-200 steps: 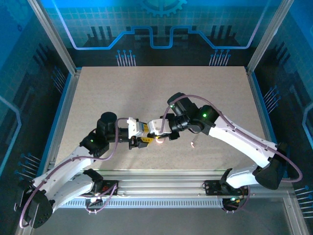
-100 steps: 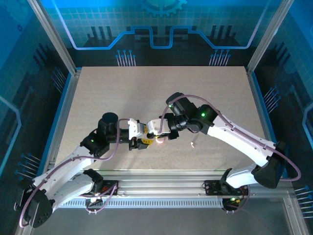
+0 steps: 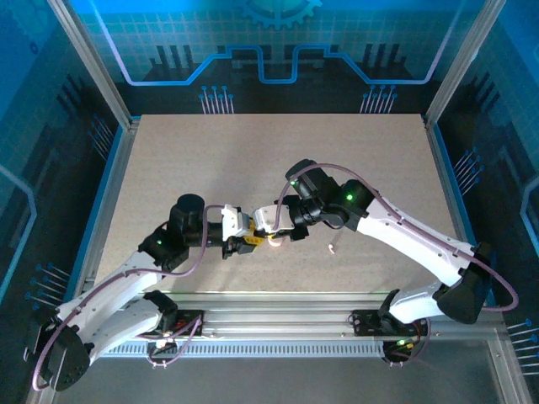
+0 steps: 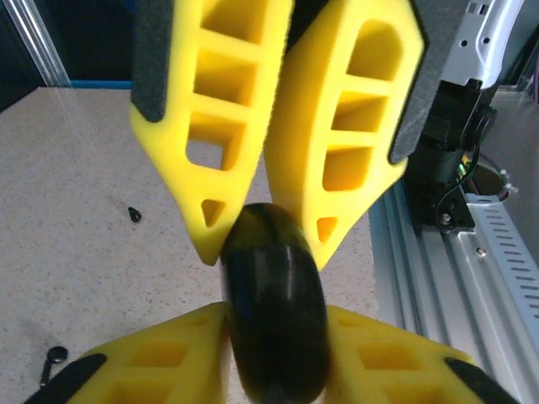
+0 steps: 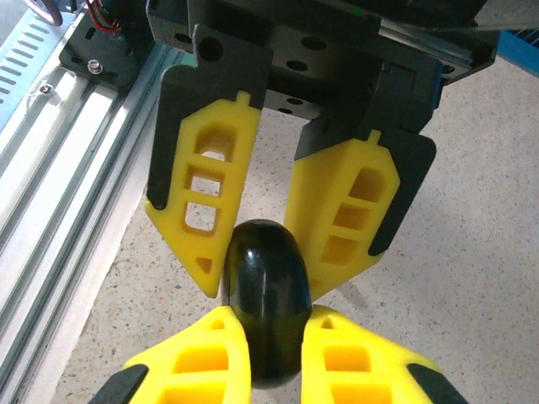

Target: Insert the wireless bluetooth earbuds into the charging case

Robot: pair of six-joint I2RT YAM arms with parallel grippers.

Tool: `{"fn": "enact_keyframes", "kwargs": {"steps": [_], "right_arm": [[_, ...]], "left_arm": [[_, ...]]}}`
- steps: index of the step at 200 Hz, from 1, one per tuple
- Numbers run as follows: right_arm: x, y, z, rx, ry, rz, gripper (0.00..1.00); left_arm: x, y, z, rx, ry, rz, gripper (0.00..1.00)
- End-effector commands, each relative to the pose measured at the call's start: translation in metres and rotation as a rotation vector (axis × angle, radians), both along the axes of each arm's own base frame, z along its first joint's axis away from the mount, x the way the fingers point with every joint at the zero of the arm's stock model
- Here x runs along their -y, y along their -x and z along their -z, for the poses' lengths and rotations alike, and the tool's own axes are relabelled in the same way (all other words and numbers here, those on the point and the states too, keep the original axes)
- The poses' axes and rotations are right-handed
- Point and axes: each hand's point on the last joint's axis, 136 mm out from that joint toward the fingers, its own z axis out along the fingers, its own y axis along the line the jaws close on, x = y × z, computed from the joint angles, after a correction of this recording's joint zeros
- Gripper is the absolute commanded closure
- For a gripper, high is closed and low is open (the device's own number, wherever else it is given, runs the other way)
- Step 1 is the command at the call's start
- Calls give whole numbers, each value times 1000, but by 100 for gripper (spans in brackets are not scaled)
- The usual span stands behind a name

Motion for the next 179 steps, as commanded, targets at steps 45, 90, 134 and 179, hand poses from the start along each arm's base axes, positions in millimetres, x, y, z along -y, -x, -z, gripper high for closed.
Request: {"fn": "enact_keyframes", "kwargs": {"steps": [45,90,134,179], "right_arm": [[-5,0,-11,16,-31,11,52],[-4,-5,-8,16,-33,41,40],[1,-20,-4,63,14,94,42],[2,-32,-21,115,-37,132,42]], "left_arm": [[2,5,-8,36,13,23,81],[2,7,-9,32,19,34,81],[2,8,-10,44,23,34,82],[1,8,-9,47,17,30,83]]}}
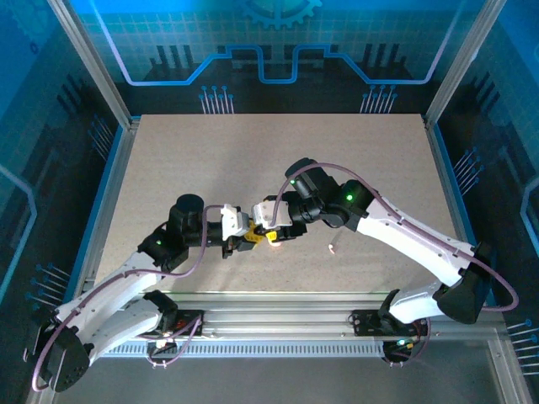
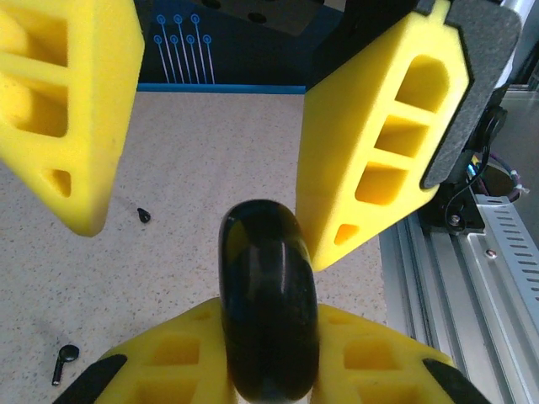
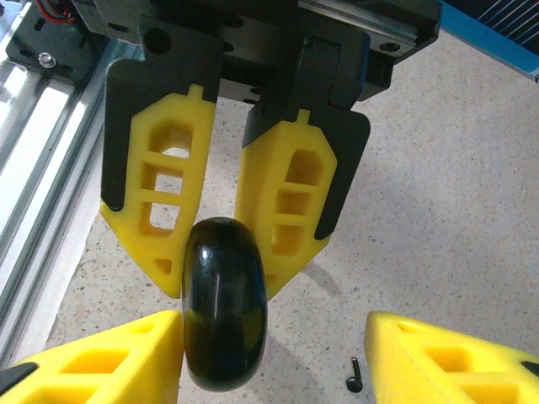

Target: Insert the wireless bluetooth earbuds into the charging case

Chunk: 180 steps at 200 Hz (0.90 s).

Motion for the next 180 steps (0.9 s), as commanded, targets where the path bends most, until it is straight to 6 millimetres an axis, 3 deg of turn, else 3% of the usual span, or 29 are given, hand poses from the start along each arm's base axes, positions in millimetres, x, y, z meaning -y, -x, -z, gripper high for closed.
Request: {"fn": "enact_keyframes", "kwargs": {"steps": [1,54,180], "right_arm": [[3,-17,-18,69,-32,60,42],[9,-26,-33,108,-65,97,43],[16,-33,-38,114,-101,146,43]], "left_arm": [[2,10,-8,32,18,46,83],[2,10,-7,30,16,47,83],[2,9,-10,37,21,43,84]]}}
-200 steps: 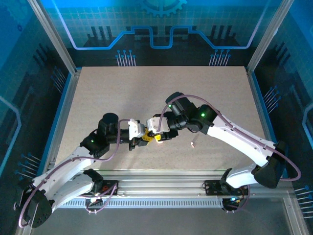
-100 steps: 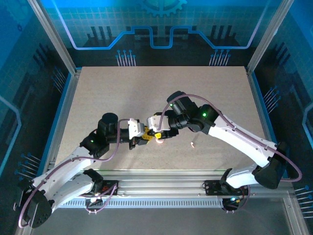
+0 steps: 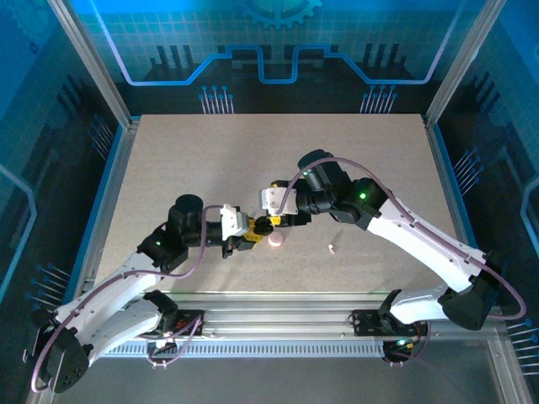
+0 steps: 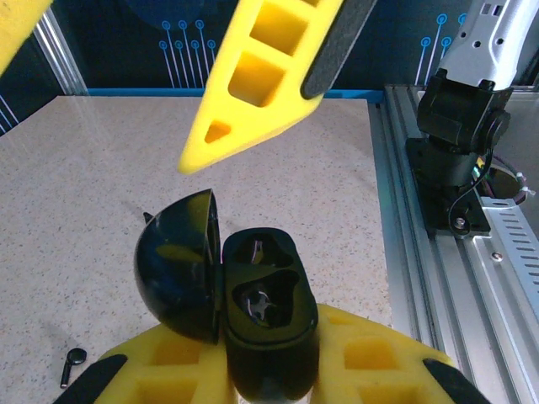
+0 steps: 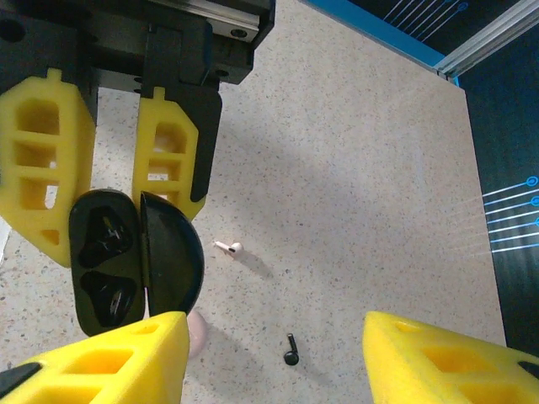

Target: Insert the wireless bluetooth earbuds into the charging case

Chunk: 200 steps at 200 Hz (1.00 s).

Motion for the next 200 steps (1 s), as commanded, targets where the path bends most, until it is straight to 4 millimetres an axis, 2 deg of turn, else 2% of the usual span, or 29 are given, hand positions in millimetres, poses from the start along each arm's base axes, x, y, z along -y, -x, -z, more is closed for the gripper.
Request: {"fn": "enact_keyframes", "kwargs": {"steps": [1,22,34,41,67,98,125,154,170,200], "right_arm": [[2,-4,-8,10,-32,31,43],[2,-3,-8,-3,-39,31,44],[3,-1,-11,-8,-54,33,44],[4,3,-14,-22,-73,29,43],[6,16,-20,-68,-128,12,43],[9,12,-18,-101,-172,75,43],[13,-3,-8,-215,-172,199,43],[15,-26,9,-348,-177,359,43],[18,-44,17,-441,-212,486,44],[27,-78,42,-674,-277,799,47]], "left_arm": [[2,10,-6,20,15,48,84],[2,9,-6,20,15,38,84],[0,1,-3,17,10,-7,84],[-1,-4,-2,12,4,-38,84],[-1,-4,-1,18,1,-34,84],[-5,-14,-2,0,0,-103,83],[-13,-23,-1,-36,-25,-192,83],[-28,-38,11,-66,-41,-341,83],[-39,-49,14,-88,-33,-445,83],[-60,-68,21,-106,-22,-624,83]]}}
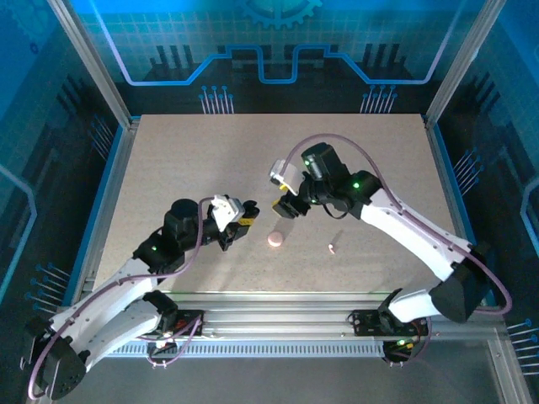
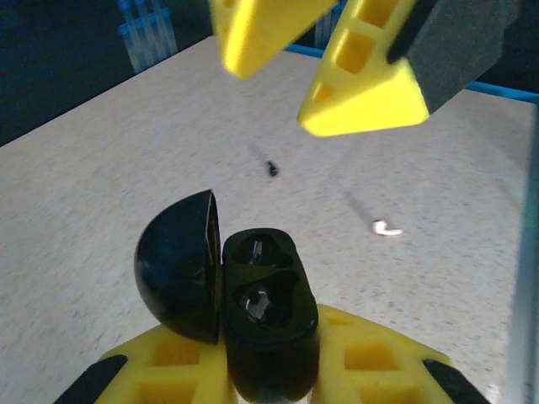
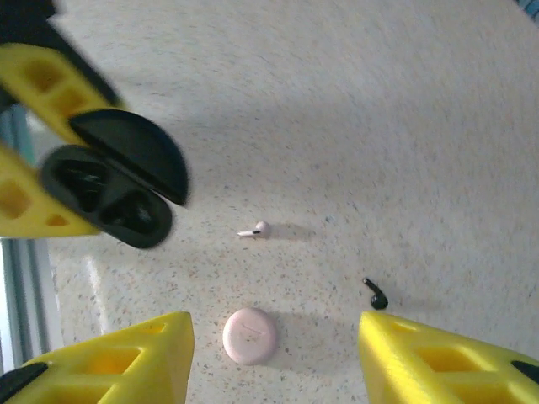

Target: Insert the wireless bluetooth earbuds into the charging case

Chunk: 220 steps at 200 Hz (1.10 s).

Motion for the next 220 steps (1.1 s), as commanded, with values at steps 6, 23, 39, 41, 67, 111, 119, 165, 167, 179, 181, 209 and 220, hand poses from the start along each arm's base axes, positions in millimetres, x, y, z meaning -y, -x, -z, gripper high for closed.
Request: {"fn": "enact_keyframes", "kwargs": {"steps": [6,23,39,41,67,111,119,165,167,179,181,209,220], "right_arm": [[9,-32,11,-271,-102,359,46],[2,-37,29,-450,-108,471,46],[-2,-40,46,-568,-78,602,45],[-3,-41,48,-581,-77,620,45],[-3,-57,70,-721,-109,859,45],[7,-74,121,-954,-80,1239,41],[5,-76,129,-987,-89,1276,41],[9,-85,165,-1100,-151,1576,46],[9,-85,167,-1102,-155,1587,46],[10,-86,172,-1123,-171,1664,47],[11,-86,173,-1126,-172,1679,48],[20,-78,185,-1168,-142,1878,51],[21,-76,189,-1179,-136,1928,52]], "left_arm": [[-26,-22,8,-33,18,-231,83],[-38,-31,12,-67,37,-334,83],[-46,-35,17,-96,52,-393,83],[-47,-36,18,-98,55,-400,84],[-59,-40,24,-104,127,-447,84],[-86,-50,27,-135,129,-548,84],[-87,-52,26,-130,125,-551,84],[-95,-55,24,-118,119,-573,82],[-95,-55,25,-118,119,-576,82],[-97,-55,25,-116,119,-582,81],[-97,-56,25,-116,118,-583,81],[-100,-57,26,-114,125,-595,81],[-101,-58,26,-113,128,-600,81]]}}
